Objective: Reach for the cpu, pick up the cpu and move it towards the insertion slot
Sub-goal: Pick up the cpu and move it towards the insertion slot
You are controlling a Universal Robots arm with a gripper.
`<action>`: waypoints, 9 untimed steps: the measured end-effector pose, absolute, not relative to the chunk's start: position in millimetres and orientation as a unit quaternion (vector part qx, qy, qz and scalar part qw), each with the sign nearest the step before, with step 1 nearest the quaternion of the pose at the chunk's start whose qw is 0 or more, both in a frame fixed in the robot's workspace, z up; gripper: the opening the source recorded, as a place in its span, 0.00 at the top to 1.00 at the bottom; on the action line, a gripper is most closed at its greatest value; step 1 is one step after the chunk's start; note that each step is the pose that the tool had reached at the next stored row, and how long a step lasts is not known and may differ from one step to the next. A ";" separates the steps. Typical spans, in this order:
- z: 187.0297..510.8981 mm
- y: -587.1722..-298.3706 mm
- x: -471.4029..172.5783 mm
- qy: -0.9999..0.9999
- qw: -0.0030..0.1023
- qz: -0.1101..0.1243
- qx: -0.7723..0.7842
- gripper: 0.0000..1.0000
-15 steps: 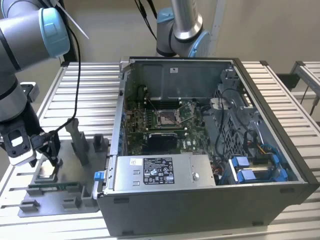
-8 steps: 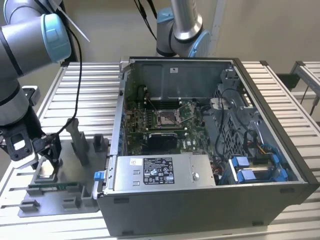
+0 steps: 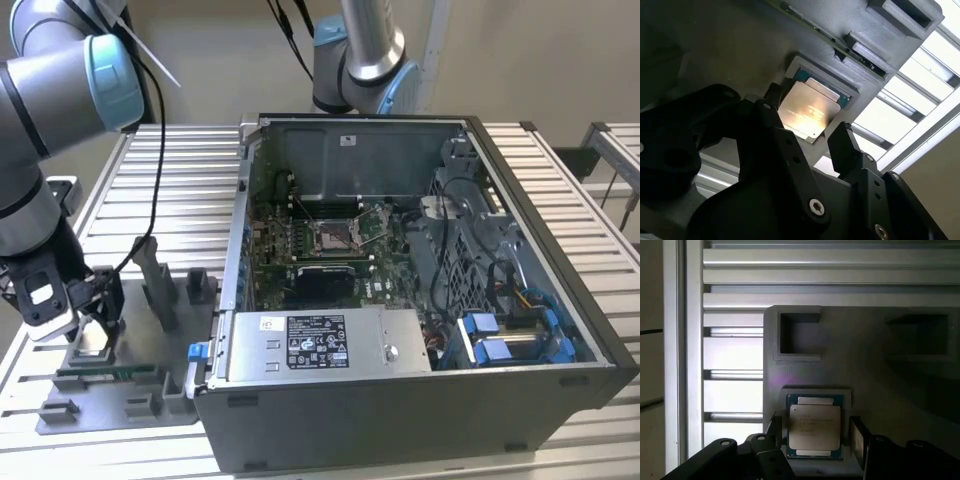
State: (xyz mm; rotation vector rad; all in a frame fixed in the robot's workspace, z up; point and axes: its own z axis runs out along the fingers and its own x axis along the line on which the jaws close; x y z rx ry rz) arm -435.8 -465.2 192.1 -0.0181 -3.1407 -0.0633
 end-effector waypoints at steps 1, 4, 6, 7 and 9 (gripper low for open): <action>191.5 -465.3 -435.8 -1.000 0.000 -0.020 -0.006 0.00; 189.9 -465.3 -435.8 -1.000 0.000 -0.020 -0.006 0.00; 188.9 -465.3 -435.8 -1.000 0.000 -0.020 -0.006 0.00; 188.5 -465.3 -435.9 -1.000 0.000 -0.020 -0.006 0.00; 187.8 -465.2 -435.8 -1.000 0.000 -0.020 -0.006 0.00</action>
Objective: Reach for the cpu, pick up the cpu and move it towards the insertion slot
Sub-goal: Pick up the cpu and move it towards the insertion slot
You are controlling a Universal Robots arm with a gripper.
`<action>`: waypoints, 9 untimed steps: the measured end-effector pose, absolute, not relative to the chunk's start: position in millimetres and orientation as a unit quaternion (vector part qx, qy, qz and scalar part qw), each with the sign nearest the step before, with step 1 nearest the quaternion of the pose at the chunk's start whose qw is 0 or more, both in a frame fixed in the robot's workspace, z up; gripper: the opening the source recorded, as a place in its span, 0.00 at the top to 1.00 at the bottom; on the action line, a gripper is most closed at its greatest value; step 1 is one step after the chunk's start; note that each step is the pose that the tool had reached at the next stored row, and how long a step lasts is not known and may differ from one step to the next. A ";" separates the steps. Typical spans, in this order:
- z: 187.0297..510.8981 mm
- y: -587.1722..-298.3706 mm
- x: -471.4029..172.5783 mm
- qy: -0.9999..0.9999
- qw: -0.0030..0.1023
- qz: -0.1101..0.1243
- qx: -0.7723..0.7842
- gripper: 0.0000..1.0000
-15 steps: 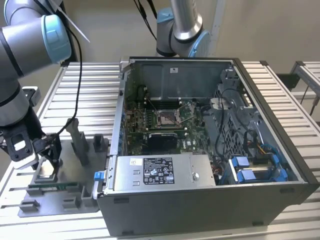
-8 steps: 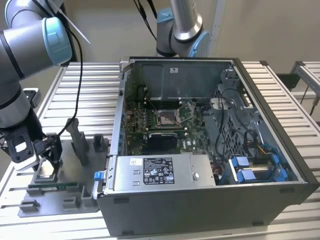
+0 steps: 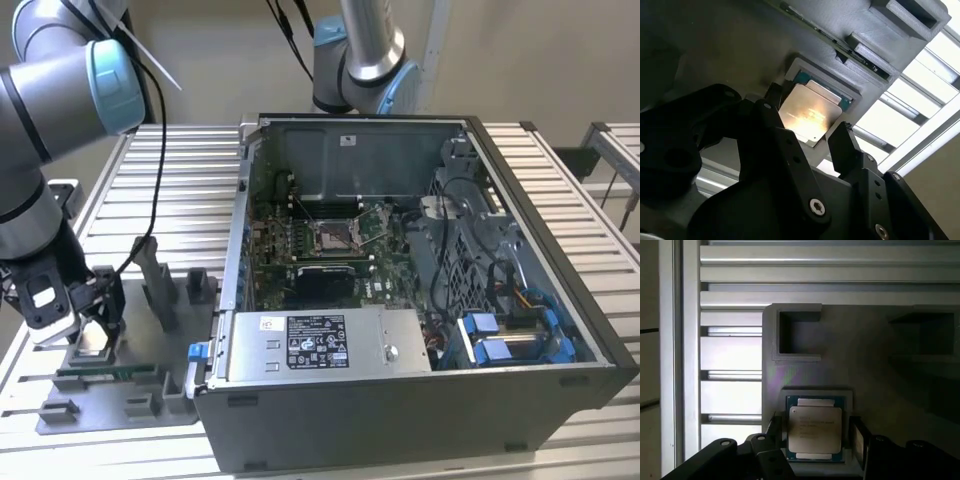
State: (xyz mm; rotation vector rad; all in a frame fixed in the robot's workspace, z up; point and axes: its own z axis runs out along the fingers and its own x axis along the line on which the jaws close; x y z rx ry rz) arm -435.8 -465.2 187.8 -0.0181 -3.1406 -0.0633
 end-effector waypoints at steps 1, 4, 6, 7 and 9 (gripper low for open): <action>187.6 -465.3 -435.8 -1.000 0.000 -0.020 -0.006 0.00; 186.6 -465.3 -435.8 -1.000 0.000 -0.020 -0.006 0.00; 186.4 -465.3 -435.8 -1.000 0.000 -0.020 -0.006 0.00; 186.3 -465.3 -435.8 -1.000 0.000 -0.020 -0.006 0.00; 186.3 -465.3 -435.8 -1.000 0.000 -0.020 -0.006 0.00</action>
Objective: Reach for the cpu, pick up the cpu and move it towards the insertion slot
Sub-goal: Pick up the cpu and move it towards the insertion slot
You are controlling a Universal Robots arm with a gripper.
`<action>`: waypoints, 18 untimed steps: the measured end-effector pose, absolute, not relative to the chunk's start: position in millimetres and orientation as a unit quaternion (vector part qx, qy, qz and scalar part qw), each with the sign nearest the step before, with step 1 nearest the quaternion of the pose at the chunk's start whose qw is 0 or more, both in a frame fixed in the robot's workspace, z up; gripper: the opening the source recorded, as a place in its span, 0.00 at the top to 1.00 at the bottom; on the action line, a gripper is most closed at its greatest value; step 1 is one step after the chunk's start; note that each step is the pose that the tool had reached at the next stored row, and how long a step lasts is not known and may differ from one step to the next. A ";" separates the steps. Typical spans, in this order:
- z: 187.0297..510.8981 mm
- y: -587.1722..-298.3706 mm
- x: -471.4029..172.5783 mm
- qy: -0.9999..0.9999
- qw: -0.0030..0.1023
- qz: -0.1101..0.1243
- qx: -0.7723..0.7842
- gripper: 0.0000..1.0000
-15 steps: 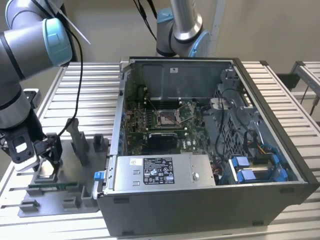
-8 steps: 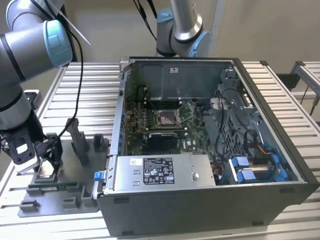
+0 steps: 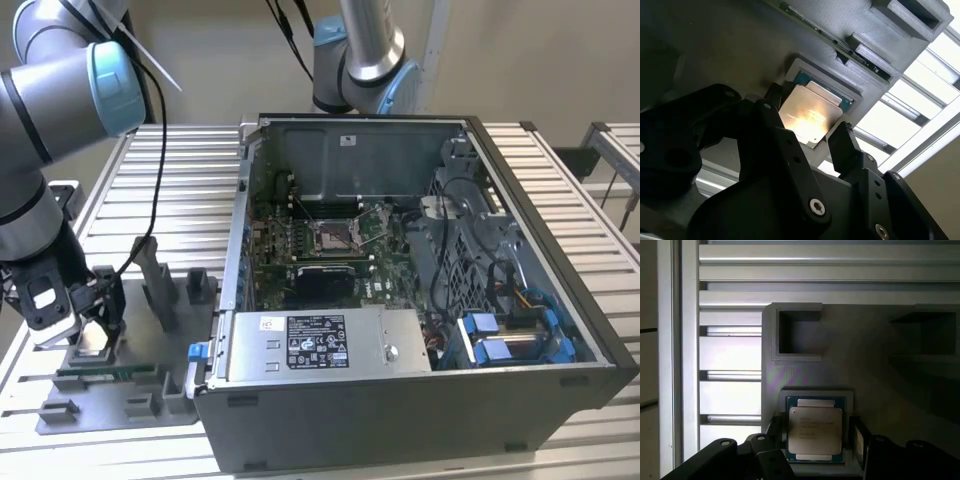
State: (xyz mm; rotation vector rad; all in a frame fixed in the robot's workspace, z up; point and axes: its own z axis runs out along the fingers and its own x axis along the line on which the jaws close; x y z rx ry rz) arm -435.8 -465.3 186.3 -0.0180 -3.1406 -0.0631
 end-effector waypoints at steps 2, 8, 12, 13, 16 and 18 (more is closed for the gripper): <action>186.2 -465.3 -435.8 -1.000 0.000 -0.020 -0.006 0.00; 186.3 -465.3 -435.9 -1.000 0.000 -0.020 -0.006 1.00; 186.3 -465.2 -435.8 -1.000 0.000 -0.020 -0.006 1.00; 186.3 -465.3 -435.8 -1.000 0.000 -0.020 -0.006 1.00; 186.2 -465.3 -435.8 -1.000 0.000 -0.020 -0.006 1.00; 186.3 -465.3 -435.8 -1.000 0.000 -0.020 -0.006 1.00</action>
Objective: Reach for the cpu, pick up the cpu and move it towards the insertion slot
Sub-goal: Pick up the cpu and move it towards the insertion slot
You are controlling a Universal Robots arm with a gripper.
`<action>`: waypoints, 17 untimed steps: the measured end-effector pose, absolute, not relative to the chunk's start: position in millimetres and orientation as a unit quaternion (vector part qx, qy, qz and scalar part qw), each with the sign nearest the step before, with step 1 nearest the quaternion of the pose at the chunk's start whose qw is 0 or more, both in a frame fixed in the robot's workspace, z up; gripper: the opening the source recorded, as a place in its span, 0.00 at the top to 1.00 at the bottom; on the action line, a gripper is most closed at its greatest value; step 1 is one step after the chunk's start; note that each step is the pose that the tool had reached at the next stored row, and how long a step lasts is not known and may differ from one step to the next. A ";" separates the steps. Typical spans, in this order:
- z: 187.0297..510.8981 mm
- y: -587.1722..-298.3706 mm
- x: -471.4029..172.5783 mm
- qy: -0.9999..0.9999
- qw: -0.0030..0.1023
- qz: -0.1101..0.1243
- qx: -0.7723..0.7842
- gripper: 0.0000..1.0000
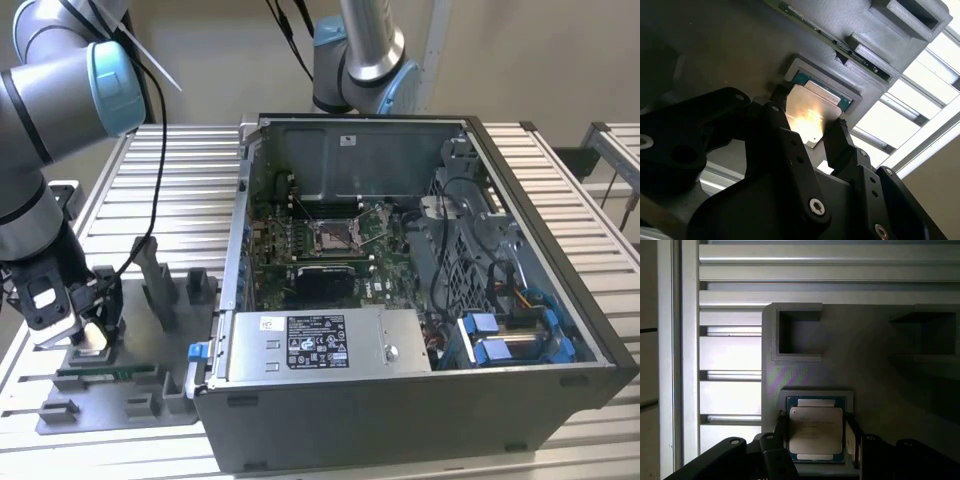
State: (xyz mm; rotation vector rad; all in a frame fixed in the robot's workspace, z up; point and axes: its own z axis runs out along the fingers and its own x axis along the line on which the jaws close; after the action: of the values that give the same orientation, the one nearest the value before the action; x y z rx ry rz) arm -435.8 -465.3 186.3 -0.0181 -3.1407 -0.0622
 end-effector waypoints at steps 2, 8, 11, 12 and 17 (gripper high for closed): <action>186.3 -465.3 -435.8 -1.000 0.000 -0.020 -0.006 1.00; 189.3 -465.3 -435.8 -1.000 0.000 -0.020 -0.006 1.00; 191.9 -465.2 -435.8 -1.000 0.000 -0.020 -0.006 1.00; 192.4 -465.2 -435.8 -1.000 0.000 -0.020 -0.006 1.00; 195.9 -465.3 -435.9 -1.000 0.000 -0.020 -0.006 1.00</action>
State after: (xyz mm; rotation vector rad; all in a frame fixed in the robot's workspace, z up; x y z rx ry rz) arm -435.9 -465.3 195.9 -0.0180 -3.1406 -0.0622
